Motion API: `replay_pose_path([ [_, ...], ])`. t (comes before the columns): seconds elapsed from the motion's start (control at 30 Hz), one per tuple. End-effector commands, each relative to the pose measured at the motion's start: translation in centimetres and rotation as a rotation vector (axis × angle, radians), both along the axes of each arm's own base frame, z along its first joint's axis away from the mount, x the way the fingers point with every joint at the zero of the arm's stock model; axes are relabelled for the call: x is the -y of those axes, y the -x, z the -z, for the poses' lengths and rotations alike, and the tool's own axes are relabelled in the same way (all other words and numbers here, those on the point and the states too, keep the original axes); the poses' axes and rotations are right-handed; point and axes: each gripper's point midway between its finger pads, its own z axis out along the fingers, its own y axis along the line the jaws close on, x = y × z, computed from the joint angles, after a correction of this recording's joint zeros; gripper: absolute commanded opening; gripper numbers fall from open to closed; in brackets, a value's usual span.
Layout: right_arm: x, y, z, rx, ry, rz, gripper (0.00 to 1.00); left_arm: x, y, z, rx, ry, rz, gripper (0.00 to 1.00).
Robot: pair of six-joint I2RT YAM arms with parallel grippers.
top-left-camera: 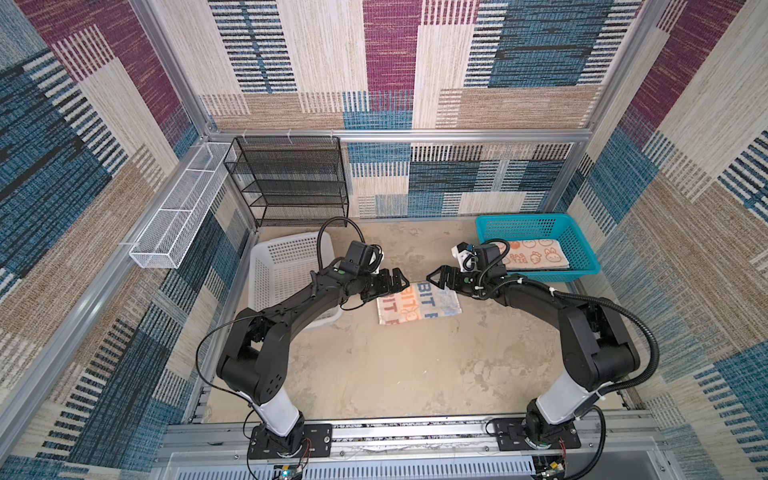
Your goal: Fold and stack the towels
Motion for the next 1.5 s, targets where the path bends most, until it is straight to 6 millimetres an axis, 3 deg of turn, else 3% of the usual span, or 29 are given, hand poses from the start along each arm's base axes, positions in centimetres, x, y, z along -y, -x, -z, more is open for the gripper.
replay_pose_path([
  [0.0, -0.8, -1.5, -0.2, -0.016, -0.052, -0.013, 0.99, 0.1, -1.9, 0.3, -0.029, 0.03, -0.035, 0.99],
  [0.1, -1.5, -2.9, 0.3, -0.027, -0.106, -0.017, 0.99, 0.2, -3.6, 2.0, -0.067, 0.096, -0.076, 0.99],
  [0.23, -1.8, -3.8, 2.5, -0.068, -0.11, -0.016, 0.99, 0.9, -4.5, 4.7, -0.119, 0.104, -0.071, 0.99],
  [0.5, 0.1, -3.4, 6.1, -0.116, -0.08, -0.001, 0.99, -0.3, -3.4, 10.3, -0.224, 0.028, -0.065, 0.98],
  [0.63, 0.9, -3.5, 6.9, -0.113, -0.023, 0.0, 0.99, -1.4, -2.9, 11.2, -0.231, -0.022, -0.057, 0.99],
  [0.73, 1.2, -4.0, 5.3, -0.068, 0.018, -0.01, 0.99, -2.0, -3.0, 10.8, -0.205, -0.066, -0.046, 0.99],
  [0.83, 1.8, -4.2, 2.5, -0.01, 0.057, 0.002, 0.99, -1.6, -3.7, 8.7, -0.161, -0.062, -0.015, 0.99],
  [0.93, 2.7, -3.2, 0.8, 0.016, 0.102, 0.017, 0.99, -1.2, -4.3, 5.9, -0.108, -0.068, 0.016, 0.99],
  [1.07, 4.5, -0.5, 1.8, -0.007, 0.181, 0.046, 0.99, -1.6, -4.5, 2.6, -0.046, -0.104, 0.03, 0.99],
  [1.23, 5.7, 2.2, 4.4, -0.061, 0.236, 0.053, 0.99, -1.6, -3.3, 1.1, -0.047, -0.106, 0.038, 0.99],
  [1.37, 6.1, 2.7, 5.2, -0.071, 0.248, 0.068, 0.99, 1.5, -1.2, 1.5, -0.079, -0.068, 0.097, 0.99],
  [1.47, 6.0, 2.5, 5.6, -0.08, 0.245, 0.072, 0.99, 4.3, 0.0, 3.0, -0.122, -0.021, 0.137, 0.99],
])
